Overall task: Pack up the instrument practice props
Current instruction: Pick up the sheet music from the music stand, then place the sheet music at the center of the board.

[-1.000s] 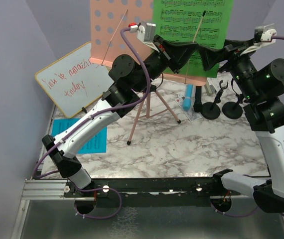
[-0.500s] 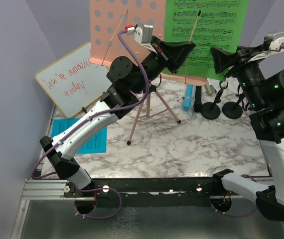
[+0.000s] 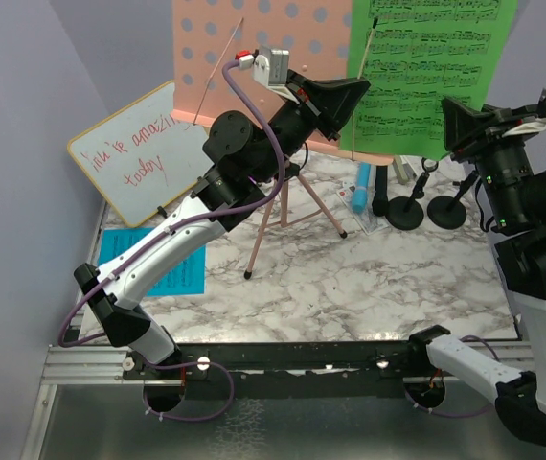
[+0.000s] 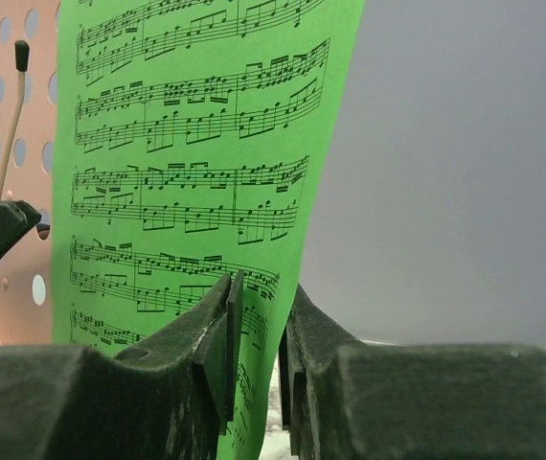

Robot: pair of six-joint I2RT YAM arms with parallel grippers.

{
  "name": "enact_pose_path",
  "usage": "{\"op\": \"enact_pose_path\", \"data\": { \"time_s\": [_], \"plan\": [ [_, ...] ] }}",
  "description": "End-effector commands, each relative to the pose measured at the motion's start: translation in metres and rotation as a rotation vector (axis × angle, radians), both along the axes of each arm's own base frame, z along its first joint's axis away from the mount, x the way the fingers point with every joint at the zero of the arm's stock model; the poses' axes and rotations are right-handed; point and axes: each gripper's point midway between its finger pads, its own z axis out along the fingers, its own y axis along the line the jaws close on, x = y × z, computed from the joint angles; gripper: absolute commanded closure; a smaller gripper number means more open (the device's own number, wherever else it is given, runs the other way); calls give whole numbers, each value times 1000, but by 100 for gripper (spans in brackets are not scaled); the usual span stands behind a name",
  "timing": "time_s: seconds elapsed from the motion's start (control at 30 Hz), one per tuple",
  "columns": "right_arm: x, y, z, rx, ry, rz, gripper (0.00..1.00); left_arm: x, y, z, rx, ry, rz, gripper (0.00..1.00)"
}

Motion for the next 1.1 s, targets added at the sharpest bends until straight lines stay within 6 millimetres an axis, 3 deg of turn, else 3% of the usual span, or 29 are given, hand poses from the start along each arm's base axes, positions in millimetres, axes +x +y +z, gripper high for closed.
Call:
{"op": "enact_pose_path", "data": {
  "time_s": [0.0,0.17,0.33,0.53,0.9,1.07],
  "plan": [
    [-10,-16,-6,13,21,-60,76,12,13,-3,6,12,93,100],
    [-26,-30,-4,45,4,-104,86,19,13,-9,12,26,119,100],
    [-43,-44,-2,78,-18,-138,89,25,12,-15,23,37,144,99],
    [-61,-65,-7,130,-20,-212,92,29,11,-21,30,48,160,91],
    [-78,-84,-42,191,56,-276,94,26,21,-22,30,60,179,58],
    [-81,-84,-60,216,104,-272,95,14,33,-15,25,41,173,35]
  ]
}}
